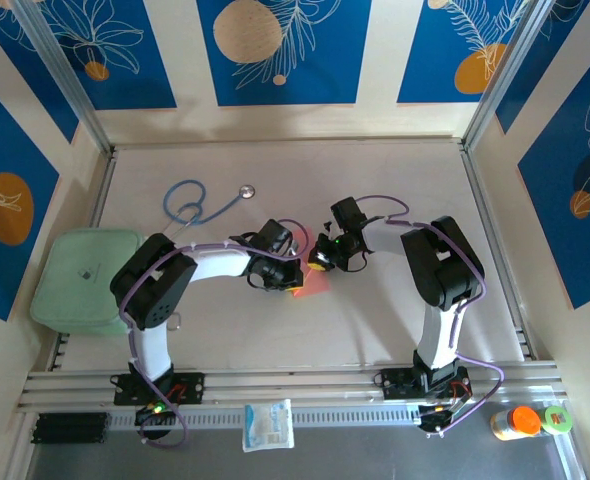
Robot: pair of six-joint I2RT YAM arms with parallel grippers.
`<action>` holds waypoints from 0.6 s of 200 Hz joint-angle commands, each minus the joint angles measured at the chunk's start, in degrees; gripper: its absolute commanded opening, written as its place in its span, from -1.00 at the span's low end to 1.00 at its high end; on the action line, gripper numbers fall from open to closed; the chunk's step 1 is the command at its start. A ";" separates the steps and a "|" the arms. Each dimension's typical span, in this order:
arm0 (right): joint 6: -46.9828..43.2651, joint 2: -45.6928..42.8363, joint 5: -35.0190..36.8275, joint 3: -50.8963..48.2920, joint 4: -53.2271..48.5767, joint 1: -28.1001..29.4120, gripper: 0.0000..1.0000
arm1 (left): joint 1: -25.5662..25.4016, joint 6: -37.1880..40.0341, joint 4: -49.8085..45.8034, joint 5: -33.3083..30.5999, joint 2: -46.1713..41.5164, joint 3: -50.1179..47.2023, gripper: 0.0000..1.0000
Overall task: Fold a paper plane with a square sheet of paper (pick it up from the middle)
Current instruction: Fold the triangle a second time at the center of the table.
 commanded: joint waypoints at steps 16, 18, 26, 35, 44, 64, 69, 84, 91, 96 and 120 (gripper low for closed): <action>0.26 5.00 8.62 -1.90 -6.95 -0.60 -0.86 | -0.43 6.07 -11.98 -0.81 -0.64 -1.11 -0.90; 0.26 5.02 8.58 -1.90 -6.96 -0.59 -0.86 | -0.48 6.23 -12.21 -0.83 -0.73 -1.18 -0.90; 0.23 5.05 8.57 -1.74 -7.05 -0.67 -0.86 | -0.51 7.01 -13.14 -0.85 -1.12 -1.24 -0.91; 0.19 5.18 8.57 -1.59 -7.13 -0.61 -0.86 | -0.44 7.88 -14.13 -0.94 -1.54 -1.35 -0.91; 0.16 5.13 8.55 -1.54 -7.14 -0.71 -0.86 | -0.46 8.61 -15.13 -0.92 -2.05 -1.43 -0.92; 0.19 5.29 8.44 -1.28 -7.22 -0.67 -0.86 | -0.52 9.89 -16.62 -0.62 -3.09 -1.56 -0.94; 0.23 5.25 8.44 -1.21 -7.27 -0.70 -0.86 | -0.56 10.16 -16.97 -0.57 -3.29 -1.52 -0.94; 0.23 5.28 8.40 -1.11 -7.26 -0.68 -0.86 | -0.53 10.90 -18.30 -1.27 -3.74 -1.13 -0.94; 0.23 5.27 8.31 -1.10 -7.29 -0.64 -0.86 | -0.58 11.32 -19.25 -1.84 -3.92 -0.71 -0.94; 0.23 5.28 8.31 -1.10 -7.30 -0.67 -0.86 | -0.45 11.58 -19.73 -2.24 -4.09 -0.32 -0.95; 0.19 5.06 8.22 -1.19 -7.31 -0.63 -0.85 | -0.44 11.17 -20.06 -3.27 -6.09 1.48 -0.94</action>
